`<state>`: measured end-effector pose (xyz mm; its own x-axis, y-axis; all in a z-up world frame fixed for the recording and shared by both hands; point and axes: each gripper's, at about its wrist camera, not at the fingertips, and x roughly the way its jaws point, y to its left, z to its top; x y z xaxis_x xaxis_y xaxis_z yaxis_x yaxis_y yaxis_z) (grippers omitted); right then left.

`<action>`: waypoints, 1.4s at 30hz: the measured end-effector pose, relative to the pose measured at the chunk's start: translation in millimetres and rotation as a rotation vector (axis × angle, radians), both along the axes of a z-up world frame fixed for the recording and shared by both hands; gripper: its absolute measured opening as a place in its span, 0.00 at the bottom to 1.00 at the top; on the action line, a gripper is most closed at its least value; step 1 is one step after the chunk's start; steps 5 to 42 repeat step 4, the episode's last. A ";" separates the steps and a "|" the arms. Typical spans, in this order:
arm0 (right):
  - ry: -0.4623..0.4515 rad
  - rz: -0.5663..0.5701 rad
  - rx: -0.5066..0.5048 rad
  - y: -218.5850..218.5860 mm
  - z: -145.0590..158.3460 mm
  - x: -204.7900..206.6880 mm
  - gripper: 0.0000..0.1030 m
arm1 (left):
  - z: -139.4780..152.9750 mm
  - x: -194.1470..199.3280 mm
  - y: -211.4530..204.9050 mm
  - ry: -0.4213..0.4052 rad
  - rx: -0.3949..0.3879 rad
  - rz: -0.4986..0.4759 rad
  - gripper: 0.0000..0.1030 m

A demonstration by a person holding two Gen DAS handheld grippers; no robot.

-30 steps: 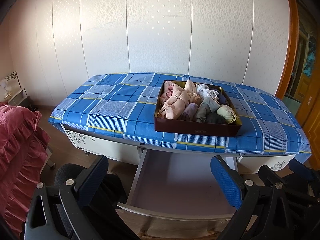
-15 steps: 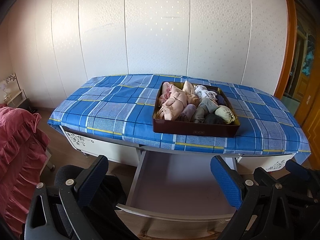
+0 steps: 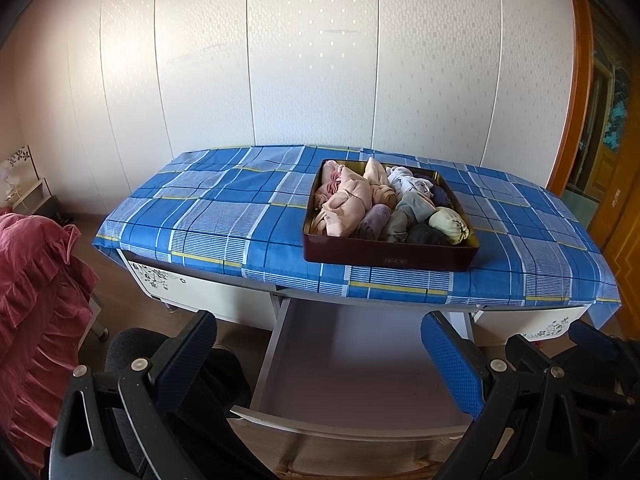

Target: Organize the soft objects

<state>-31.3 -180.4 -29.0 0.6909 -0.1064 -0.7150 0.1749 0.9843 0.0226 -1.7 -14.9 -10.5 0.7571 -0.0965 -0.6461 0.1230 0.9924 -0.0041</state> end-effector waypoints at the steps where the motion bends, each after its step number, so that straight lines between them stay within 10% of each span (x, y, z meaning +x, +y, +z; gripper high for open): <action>1: 0.001 0.001 0.001 -0.2 -0.2 0.3 0.81 | -0.7 0.1 -0.2 0.002 0.000 0.000 1.00; 42: 0.005 0.000 0.004 -0.3 -1.2 0.4 0.81 | -2.4 1.4 -0.4 0.007 -0.002 -0.002 1.00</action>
